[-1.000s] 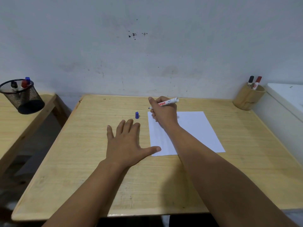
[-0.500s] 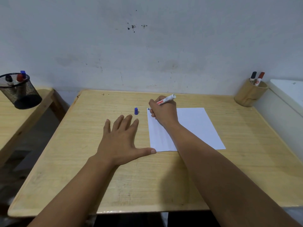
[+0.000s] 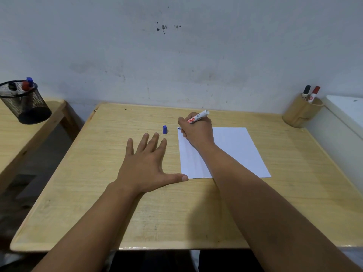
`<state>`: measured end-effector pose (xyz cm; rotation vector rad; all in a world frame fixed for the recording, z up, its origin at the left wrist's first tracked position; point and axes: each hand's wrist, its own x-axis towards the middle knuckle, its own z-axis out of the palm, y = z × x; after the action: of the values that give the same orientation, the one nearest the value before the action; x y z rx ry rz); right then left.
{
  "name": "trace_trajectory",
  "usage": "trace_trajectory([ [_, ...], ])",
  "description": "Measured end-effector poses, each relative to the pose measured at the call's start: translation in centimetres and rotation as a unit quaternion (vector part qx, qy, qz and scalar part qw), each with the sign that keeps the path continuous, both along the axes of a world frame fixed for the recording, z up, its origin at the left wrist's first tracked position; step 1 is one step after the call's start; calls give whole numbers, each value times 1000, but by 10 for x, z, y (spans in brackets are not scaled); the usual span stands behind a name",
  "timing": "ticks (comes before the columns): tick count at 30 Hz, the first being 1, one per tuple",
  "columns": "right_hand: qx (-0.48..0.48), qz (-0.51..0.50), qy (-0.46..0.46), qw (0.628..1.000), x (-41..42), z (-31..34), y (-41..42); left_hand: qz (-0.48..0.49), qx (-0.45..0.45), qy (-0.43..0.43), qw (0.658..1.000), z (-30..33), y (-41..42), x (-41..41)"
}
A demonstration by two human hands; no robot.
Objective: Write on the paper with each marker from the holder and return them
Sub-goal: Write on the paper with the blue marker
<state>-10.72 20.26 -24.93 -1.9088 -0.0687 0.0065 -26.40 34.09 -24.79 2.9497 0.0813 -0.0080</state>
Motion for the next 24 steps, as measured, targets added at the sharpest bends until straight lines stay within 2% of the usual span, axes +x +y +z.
trace_trajectory([
  [17, 13, 12, 16, 1000, 2, 2, -1, 1, 0, 4, 1000, 0, 0, 0],
  [21, 122, -18, 47, 991, 6, 1, -3, 2, -1, 4, 1000, 0, 0, 1],
  [24, 196, 3, 81, 977, 9, 11, -4, 1, -7, 9, 1000, 2, 0, -1],
])
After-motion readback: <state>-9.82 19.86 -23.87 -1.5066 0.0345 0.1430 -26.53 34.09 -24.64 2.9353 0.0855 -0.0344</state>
